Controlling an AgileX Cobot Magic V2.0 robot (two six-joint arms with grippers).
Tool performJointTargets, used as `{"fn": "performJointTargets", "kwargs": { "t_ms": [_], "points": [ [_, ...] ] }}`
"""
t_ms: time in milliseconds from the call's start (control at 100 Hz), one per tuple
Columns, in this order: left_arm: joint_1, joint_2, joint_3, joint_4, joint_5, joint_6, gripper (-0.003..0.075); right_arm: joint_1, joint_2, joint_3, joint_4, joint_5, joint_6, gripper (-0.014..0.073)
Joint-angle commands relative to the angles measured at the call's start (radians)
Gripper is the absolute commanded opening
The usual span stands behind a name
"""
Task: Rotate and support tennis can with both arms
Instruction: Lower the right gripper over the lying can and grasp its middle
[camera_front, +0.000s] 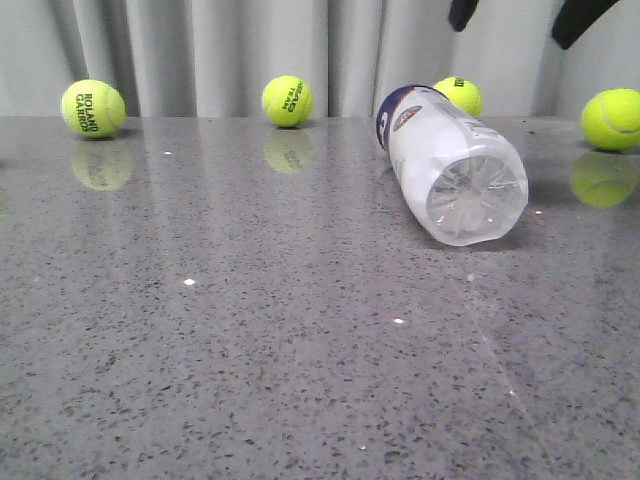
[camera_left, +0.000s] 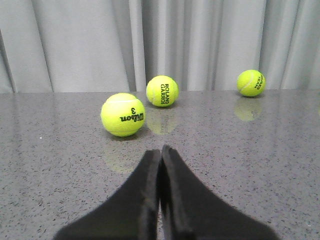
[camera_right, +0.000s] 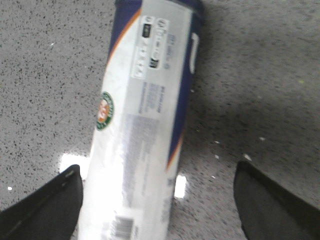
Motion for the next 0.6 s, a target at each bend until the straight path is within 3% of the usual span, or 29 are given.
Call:
{"fn": "performJointTargets", "kwargs": {
  "t_ms": [0,590],
  "points": [
    [-0.001,-0.034,0.045,-0.006,-0.077,-0.009,-0.002,0.01,0.011,-0.082,0.003,-0.002,0.013,0.0612],
    [-0.001,-0.034,0.045,-0.006,-0.077,-0.009,-0.002,0.01,0.24,-0.158,0.05,0.018,0.045,0.0612]
  ]
}}
